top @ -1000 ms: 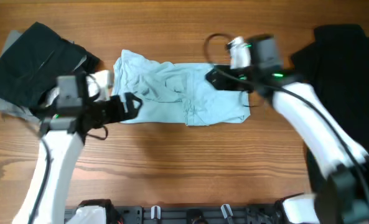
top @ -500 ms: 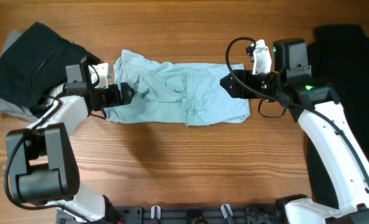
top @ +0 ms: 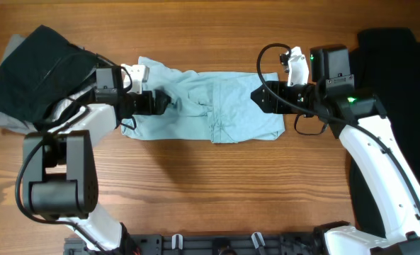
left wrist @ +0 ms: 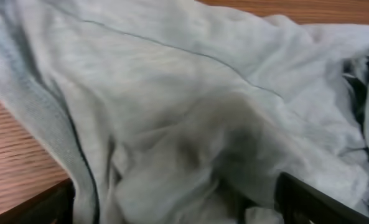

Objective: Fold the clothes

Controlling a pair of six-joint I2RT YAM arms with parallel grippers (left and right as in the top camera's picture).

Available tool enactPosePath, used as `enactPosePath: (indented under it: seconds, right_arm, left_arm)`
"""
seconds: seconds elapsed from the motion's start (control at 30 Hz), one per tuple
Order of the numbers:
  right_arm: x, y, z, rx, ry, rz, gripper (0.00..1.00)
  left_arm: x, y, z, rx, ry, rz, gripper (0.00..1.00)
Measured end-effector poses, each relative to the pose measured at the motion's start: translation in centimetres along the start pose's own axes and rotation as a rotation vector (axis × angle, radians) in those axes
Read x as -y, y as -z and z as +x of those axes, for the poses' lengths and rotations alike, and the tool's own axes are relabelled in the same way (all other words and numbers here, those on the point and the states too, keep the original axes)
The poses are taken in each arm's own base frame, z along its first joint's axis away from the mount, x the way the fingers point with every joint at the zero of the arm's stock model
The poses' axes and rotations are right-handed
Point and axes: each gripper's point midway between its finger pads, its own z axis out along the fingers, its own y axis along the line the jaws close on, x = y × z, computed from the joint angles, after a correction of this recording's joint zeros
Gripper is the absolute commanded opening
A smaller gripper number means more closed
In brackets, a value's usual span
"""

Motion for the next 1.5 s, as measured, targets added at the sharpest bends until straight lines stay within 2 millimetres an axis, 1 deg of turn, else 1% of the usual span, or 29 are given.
enactPosePath:
  seconds: [0.03, 0.1, 0.13, 0.2, 0.33, 0.37, 0.43, 0.5, 0.53, 0.57, 0.6, 0.63, 0.7, 0.8, 0.83, 0.87, 0.93, 1.03, 1.07, 1.1, 1.13, 1.2, 1.23, 1.27, 1.3, 1.37, 1.4, 1.47, 1.5]
  right_arm:
    - [0.0, 0.0, 0.0, 0.0, 0.0, 0.0, 0.62]
    - [0.0, 0.0, 0.0, 0.0, 0.0, 0.0, 0.62]
    - [0.0, 0.0, 0.0, 0.0, 0.0, 0.0, 0.62]
    - [0.0, 0.0, 0.0, -0.001, -0.001, 0.0, 0.62]
    - [0.1, 0.0, 0.3, -0.014, -0.008, 0.004, 0.61]
    - [0.1, 0.0, 0.4, -0.014, -0.008, 0.004, 0.61]
    - [0.1, 0.0, 0.5, -0.018, -0.01, 0.005, 0.61]
    - [0.2, 0.0, 0.7, -0.028, -0.016, 0.007, 0.57]
    - [0.3, 0.0, 1.2, -0.045, -0.034, 0.013, 0.58]
    - [0.8, 0.1, 1.8, -0.066, -0.077, 0.04, 0.58]
    - [1.7, 0.2, 2.3, -0.083, -0.123, 0.085, 0.58]
    - [3.1, 0.6, 2.6, -0.085, -0.173, 0.142, 0.58]
    - [5.4, 1.5, 2.0, -0.052, -0.242, 0.2, 0.59]
    - [11.1, 4.5, 0.8, 0.04, -0.4, 0.303, 0.59]
    - [13.0, 5.6, 0.6, 0.071, -0.447, 0.335, 0.59]
    - [14.2, 6.4, 0.6, 0.089, -0.481, 0.356, 0.59]
    - [15.4, 7.2, 0.6, 0.11, -0.514, 0.374, 0.59]
    - [15.6, 7.4, 0.6, 0.111, -0.522, 0.375, 0.59]
    - [15.6, 7.4, 0.8, 0.105, -0.525, 0.375, 0.59]
    - [15.6, 7.3, 0.9, 0.1, -0.528, 0.376, 0.59]
    - [15.5, 7.3, 1.1, 0.093, -0.528, 0.376, 0.59]
    - [15.5, 7.3, 1.2, 0.09, -0.525, 0.377, 0.64]
    - [15.5, 7.3, 1.2, 0.088, -0.518, 0.377, 0.64]
    - [15.5, 7.3, 1.2, 0.087, -0.514, 0.377, 0.65]
    - [15.5, 7.3, 1.2, 0.085, -0.508, 0.376, 0.65]
    - [15.1, 7.2, 1.1, 0.078, -0.482, 0.355, 0.65]
    - [14.6, 7.0, 1.1, 0.069, -0.449, 0.325, 0.65]
    - [12.5, 5.9, 1.0, 0.032, -0.335, 0.252, 0.65]
    - [11.2, 5.2, 1.1, 0.009, -0.275, 0.217, 0.67]
  left_arm:
    - [0.2, 0.0, 0.1, -0.004, 0.004, 0.009, 0.74]
    - [0.2, -0.1, 0.4, -0.018, 0.011, 0.016, 0.34]
    - [0.3, -0.2, 0.7, -0.026, 0.024, 0.025, 0.2]
    - [0.3, -0.6, 1.5, -0.051, 0.043, 0.033, 0.06]
    - [0.0, -0.5, 2.2, -0.082, 0.102, 0.009, 0.04]
    - [-0.1, -0.1, 2.5, -0.103, 0.122, -0.008, 0.04]
    - [-0.3, 1.8, 3.8, -0.203, 0.177, -0.091, 0.04]
    - [0.6, 3.7, 1.9, -0.189, 0.16, -0.121, 0.04]
    - [1.6, 4.5, 0.4, -0.16, 0.133, -0.123, 0.04]
    - [4.0, 5.3, -1.6, -0.11, 0.081, -0.103, 0.04]
    - [6.0, 5.6, -2.4, -0.09, 0.047, -0.083, 0.04]
    - [8.1, 5.3, -2.3, -0.097, 0.019, -0.061, 0.04]
    - [11.4, 4.4, -1.0, -0.136, -0.024, -0.025, 0.04]
    - [17.2, 3.3, 0.9, -0.166, -0.091, 0.047, 0.04]
    - [18.9, 3.0, 1.0, -0.156, -0.103, 0.073, 0.04]
    - [21.0, 2.8, 1.2, -0.143, -0.121, 0.105, 0.06]
    - [24.5, 2.4, 1.0, -0.083, -0.16, 0.149, 0.08]
    - [27.7, 2.3, 0.5, 0.005, -0.211, 0.162, 0.1]
    - [28.3, 2.1, 0.1, 0.036, -0.221, 0.16, 0.13]
    - [28.7, 1.7, -0.5, 0.071, -0.227, 0.156, 0.24]
    - [28.6, 0.9, -0.7, 0.087, -0.222, 0.148, 0.56]
    - [28.4, -0.9, -0.8, 0.1, -0.205, 0.143, 0.7]
    - [28.4, -2.2, -0.8, 0.108, -0.191, 0.15, 0.89]
    - [28.3, -2.8, -0.4, 0.095, -0.186, 0.152, 0.93]
    - [28.4, -2.9, -0.2, 0.087, -0.184, 0.158, 1.0]
    - [28.0, -2.9, 0.7, 0.043, -0.176, 0.149, 1.0]
    - [27.2, -2.5, 1.7, -0.013, -0.176, 0.116, 1.0]
    - [25.6, -0.1, 1.6, -0.052, -0.173, 0.053, 1.0]
    - [24.6, 1.9, 0.6, -0.036, -0.164, 0.017, 1.0]
